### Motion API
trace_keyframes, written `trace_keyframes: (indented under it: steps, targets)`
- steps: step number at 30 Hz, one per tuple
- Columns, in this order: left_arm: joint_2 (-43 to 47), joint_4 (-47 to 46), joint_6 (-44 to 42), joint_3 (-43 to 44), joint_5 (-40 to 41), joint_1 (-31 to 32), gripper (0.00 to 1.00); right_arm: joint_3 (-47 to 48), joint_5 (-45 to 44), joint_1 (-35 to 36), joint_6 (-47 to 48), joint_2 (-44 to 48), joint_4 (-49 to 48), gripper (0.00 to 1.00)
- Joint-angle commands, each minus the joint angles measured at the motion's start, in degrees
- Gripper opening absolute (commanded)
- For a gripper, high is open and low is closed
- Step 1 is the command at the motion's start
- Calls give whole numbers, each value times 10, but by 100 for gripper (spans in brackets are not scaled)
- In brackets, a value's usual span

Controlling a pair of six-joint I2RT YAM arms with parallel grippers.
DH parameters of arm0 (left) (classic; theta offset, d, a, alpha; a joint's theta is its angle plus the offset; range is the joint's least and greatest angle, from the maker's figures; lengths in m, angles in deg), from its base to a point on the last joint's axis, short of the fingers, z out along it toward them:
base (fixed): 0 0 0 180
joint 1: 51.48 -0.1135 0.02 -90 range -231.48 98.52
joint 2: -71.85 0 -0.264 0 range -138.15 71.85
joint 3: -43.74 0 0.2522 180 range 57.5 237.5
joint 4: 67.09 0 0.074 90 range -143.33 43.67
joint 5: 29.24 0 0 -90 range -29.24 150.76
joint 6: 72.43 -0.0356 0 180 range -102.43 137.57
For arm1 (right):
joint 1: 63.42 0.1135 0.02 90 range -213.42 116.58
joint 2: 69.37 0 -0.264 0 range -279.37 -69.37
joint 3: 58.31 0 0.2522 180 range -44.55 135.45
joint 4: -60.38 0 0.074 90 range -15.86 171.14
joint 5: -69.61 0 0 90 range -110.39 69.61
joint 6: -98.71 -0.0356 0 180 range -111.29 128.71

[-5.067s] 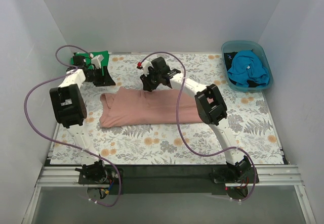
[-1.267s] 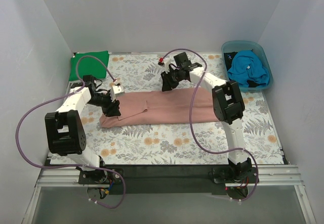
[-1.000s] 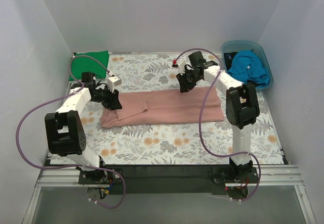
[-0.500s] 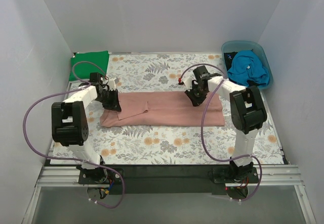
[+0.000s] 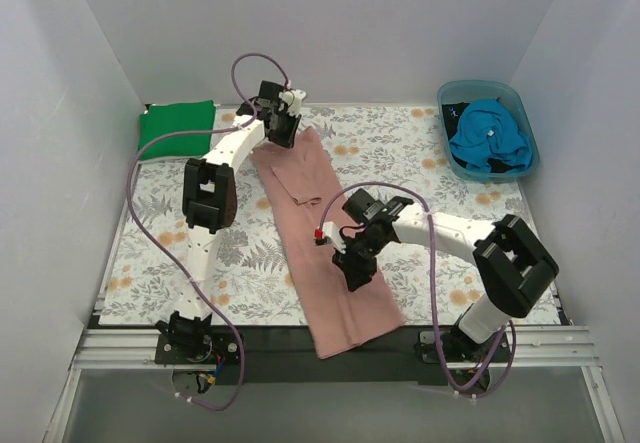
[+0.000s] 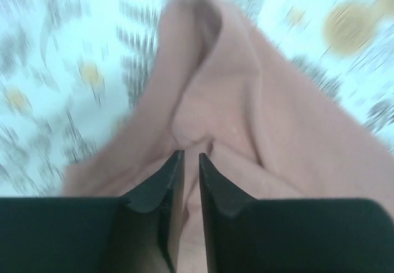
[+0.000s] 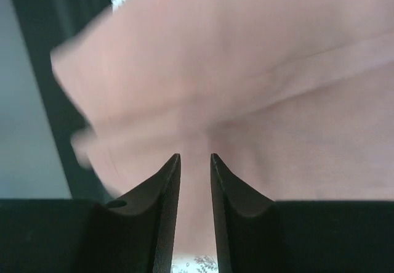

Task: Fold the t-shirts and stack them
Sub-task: Fold the tshirt

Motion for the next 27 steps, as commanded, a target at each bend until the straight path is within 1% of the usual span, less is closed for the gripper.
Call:
trace_keyframes:
  steps: [1,2,3,4,6,7,8,9,10,11,13,14,16,17,20,22,24,26,27]
  targets:
    - [56,15,-1,97,-2,-9,17,46,72,-59,-25,48,13,33]
    - [78,0,0,73,-3,-9,20,50,76,-72,-27,50,11,33]
    - [104,-41,10,-5,-5,-9,23,57,72,-81,-31,50,8,34]
    - [164,-61,15,-45,-18,-11,29,68,65,-96,-35,44,4,34]
    - [216,-100,22,-121,-43,-10,30,78,43,-109,-48,34,-9,34]
    - [237,-107,42,-177,-46,-10,29,86,39,-121,-69,20,-31,34]
    - [267,-112,52,-204,-53,-10,27,94,37,-124,-76,12,-41,34]
    - [276,-105,61,-224,-59,-10,24,101,33,-128,-81,4,-50,33]
    - [284,-98,81,-258,-65,-11,18,109,23,-130,-89,-14,-73,33]
    - [293,-91,91,-272,-77,-10,9,130,12,-130,-98,-23,-83,33]
    - [296,-67,112,-301,-80,-10,0,164,-7,-133,-101,-61,-95,33]
    - [297,-61,133,-328,-82,-10,0,197,-14,-135,-111,-73,-100,32]
    - [300,-55,146,-364,-94,-10,0,227,-23,-145,-120,-111,-116,31]
    - [304,-62,154,-399,-93,-11,0,243,-23,-148,-126,-123,-124,31]
    - [299,-84,159,-427,-79,-11,0,293,-18,-159,-146,-171,-144,31]
    - [272,-81,158,-419,-66,-10,0,324,-17,-162,-159,-207,-151,31]
    - [249,-77,152,-395,-60,-11,0,335,-10,-166,-171,-235,-165,30]
    - [207,-69,147,-368,-61,-10,0,338,-5,-173,-193,-251,-174,30]
    - [190,-64,145,-338,-61,-10,0,338,-1,-174,-199,-262,-184,30]
